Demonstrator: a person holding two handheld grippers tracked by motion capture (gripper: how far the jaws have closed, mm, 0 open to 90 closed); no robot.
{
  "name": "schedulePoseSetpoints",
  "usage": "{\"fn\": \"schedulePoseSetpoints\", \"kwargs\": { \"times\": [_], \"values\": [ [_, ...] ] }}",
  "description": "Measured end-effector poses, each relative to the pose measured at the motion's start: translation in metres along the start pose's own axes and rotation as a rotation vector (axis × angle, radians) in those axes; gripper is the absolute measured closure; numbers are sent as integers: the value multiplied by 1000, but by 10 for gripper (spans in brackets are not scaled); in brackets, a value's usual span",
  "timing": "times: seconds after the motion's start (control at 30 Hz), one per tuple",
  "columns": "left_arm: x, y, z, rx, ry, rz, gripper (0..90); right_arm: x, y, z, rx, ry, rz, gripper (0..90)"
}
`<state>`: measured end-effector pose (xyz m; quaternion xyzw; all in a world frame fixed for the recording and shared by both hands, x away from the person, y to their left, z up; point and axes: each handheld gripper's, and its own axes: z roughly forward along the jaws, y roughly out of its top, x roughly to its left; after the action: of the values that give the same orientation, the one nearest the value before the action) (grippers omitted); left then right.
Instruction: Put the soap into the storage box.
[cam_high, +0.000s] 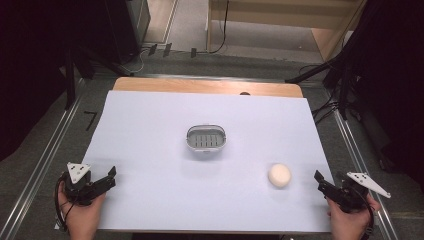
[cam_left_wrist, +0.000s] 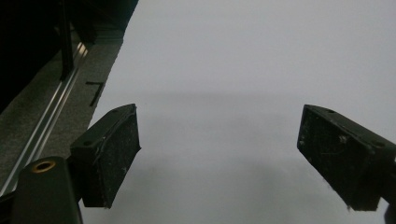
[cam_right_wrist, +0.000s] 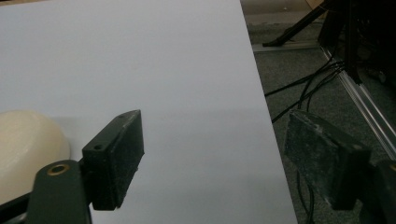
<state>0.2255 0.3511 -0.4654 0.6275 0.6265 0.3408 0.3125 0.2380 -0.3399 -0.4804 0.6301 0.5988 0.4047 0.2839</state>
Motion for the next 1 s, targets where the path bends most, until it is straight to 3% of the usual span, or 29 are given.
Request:
{"fn": "schedulePoseSetpoints", "kwargs": {
  "times": [0.07, 0.4, 0.67, 1.0],
  "values": [
    [0, 0, 0, -6, 1, -1, 141, 3, 0, -1, 18, -29, -3, 147],
    [0, -2, -3, -34, -13, 8, 139, 12, 3, -2, 29, 23, 9, 108],
    [-1, -2, -4, -39, -18, 7, 140, 34, 5, 2, 54, 83, 2, 100],
    [-1, -1, -2, -23, -23, 18, 140, 40, 8, -2, 51, 102, 5, 100]
  ]
}}
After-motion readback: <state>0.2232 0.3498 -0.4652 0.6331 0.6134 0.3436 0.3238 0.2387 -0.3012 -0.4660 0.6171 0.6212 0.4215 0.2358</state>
